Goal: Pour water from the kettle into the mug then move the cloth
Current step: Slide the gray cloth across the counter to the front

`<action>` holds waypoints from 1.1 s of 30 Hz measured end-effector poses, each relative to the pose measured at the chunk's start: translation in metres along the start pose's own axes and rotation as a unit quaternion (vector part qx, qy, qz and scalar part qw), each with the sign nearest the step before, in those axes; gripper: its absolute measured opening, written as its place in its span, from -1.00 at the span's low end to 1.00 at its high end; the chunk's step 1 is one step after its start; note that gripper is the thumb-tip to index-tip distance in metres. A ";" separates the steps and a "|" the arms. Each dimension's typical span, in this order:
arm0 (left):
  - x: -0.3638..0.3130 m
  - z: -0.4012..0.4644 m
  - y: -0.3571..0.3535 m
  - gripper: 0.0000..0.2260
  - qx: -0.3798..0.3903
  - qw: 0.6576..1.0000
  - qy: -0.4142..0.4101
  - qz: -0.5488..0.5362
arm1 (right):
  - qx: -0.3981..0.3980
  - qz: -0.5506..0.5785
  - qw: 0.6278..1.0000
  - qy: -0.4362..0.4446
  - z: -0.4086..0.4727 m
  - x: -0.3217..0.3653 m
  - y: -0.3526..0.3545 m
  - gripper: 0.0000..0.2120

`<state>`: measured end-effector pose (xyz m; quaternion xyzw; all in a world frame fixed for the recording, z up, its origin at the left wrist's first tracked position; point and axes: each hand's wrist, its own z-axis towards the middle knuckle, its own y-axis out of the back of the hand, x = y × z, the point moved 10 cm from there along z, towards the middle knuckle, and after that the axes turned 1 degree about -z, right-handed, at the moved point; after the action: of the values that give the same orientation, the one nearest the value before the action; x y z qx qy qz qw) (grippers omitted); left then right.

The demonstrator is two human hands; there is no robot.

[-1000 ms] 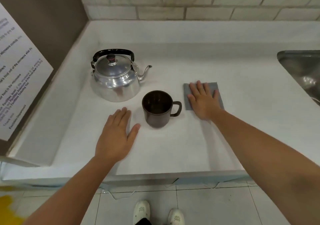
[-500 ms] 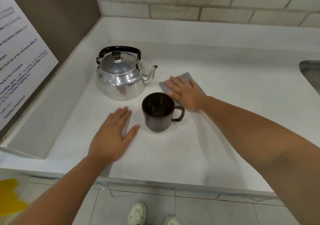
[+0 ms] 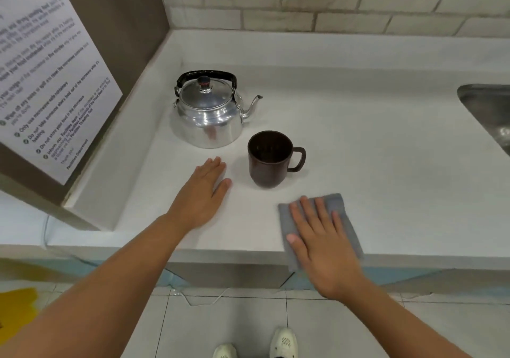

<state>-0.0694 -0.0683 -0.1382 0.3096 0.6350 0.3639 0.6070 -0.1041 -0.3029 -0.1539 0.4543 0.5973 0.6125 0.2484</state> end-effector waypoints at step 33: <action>0.004 0.002 -0.026 -0.50 0.072 0.981 0.005 0.183 | -0.012 0.006 0.995 -0.095 0.038 -0.024 0.013 -0.42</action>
<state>-0.0669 -0.0793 -0.1623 0.4614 0.5953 0.4235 0.5033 -0.0573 -0.3059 -0.1525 0.5110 0.5610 0.5751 0.3057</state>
